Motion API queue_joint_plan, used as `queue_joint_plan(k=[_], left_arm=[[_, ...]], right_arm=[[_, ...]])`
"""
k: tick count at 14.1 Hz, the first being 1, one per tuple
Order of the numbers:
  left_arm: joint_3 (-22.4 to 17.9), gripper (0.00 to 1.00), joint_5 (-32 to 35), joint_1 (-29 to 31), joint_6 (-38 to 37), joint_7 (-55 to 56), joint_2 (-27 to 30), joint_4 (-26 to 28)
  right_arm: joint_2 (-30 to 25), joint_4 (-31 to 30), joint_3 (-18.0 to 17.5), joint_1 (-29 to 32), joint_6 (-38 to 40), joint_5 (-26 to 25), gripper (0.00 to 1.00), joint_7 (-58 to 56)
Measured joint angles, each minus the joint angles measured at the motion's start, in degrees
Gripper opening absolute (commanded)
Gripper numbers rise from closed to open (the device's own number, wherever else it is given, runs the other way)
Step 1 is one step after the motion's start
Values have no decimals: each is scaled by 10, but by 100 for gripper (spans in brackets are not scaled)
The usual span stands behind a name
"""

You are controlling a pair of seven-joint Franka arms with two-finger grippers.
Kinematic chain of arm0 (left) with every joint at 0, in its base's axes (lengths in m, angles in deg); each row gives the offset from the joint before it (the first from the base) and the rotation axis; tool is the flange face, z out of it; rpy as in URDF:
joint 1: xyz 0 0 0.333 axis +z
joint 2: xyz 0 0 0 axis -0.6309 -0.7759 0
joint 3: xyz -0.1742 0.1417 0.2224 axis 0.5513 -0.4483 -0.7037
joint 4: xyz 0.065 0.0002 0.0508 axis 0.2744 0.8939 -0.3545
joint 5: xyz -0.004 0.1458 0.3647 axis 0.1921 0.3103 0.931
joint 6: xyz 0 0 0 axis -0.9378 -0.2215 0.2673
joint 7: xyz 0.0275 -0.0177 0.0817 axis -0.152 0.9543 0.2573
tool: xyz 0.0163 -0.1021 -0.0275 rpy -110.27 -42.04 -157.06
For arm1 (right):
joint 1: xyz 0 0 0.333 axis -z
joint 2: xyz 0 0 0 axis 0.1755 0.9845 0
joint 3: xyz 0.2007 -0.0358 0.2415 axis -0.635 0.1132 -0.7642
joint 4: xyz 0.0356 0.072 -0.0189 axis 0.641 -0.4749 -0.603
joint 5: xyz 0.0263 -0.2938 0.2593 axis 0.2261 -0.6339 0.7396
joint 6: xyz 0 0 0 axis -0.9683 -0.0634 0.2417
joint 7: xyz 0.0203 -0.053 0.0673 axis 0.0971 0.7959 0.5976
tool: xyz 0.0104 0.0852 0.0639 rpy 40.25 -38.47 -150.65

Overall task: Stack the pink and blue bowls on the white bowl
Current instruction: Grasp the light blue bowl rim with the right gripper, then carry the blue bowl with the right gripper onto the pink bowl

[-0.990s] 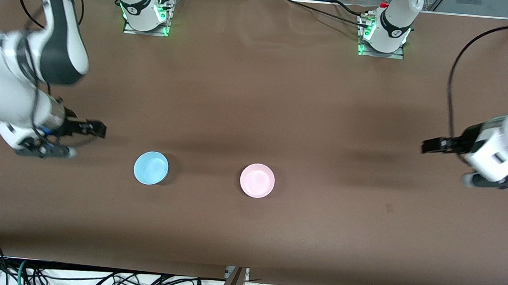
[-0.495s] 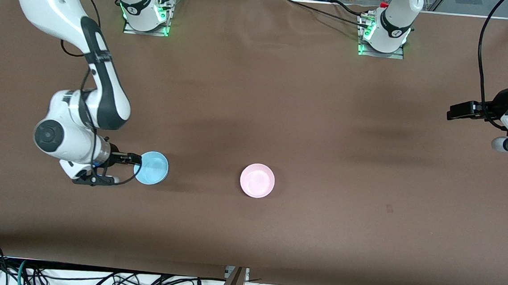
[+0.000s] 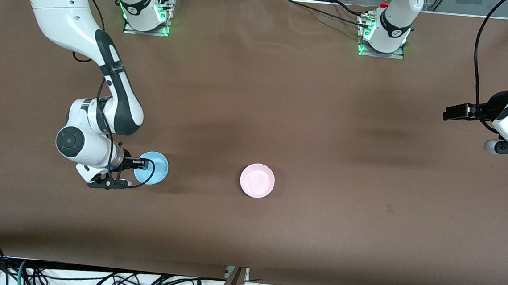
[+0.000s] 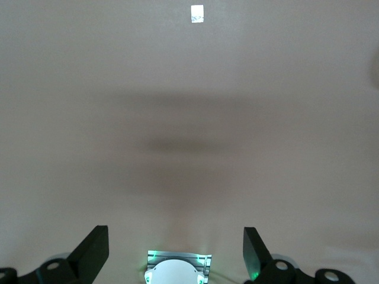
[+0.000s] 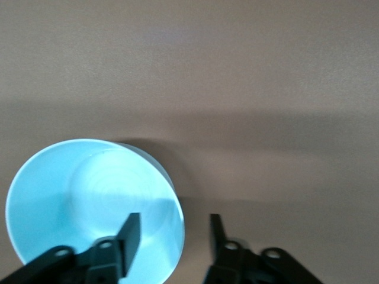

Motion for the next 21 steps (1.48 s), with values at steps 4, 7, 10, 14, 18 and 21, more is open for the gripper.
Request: queue_joint_plan(k=[4, 7, 10, 14, 18, 21], left_arm=[[-1, 100, 0, 2, 1, 0, -1, 0], [-1, 100, 0, 2, 4, 0, -2, -3], [-1, 100, 0, 2, 6, 0, -6, -10], [2, 100, 0, -2, 8, -1, -10, -15], [2, 100, 0, -1, 9, -1, -11, -16], [2, 100, 0, -2, 9, -2, -11, -17]], right_arm=[[0, 6, -1, -1, -1, 16, 0, 25], [1, 38, -3, -20, 24, 21, 0, 97], [0, 93, -9, -57, 75, 70, 0, 204], [7, 147, -21, -123, 79, 110, 0, 398], [62, 222, -26, -194, 36, 111, 0, 568], [100, 246, -26, -221, 9, 111, 0, 609]])
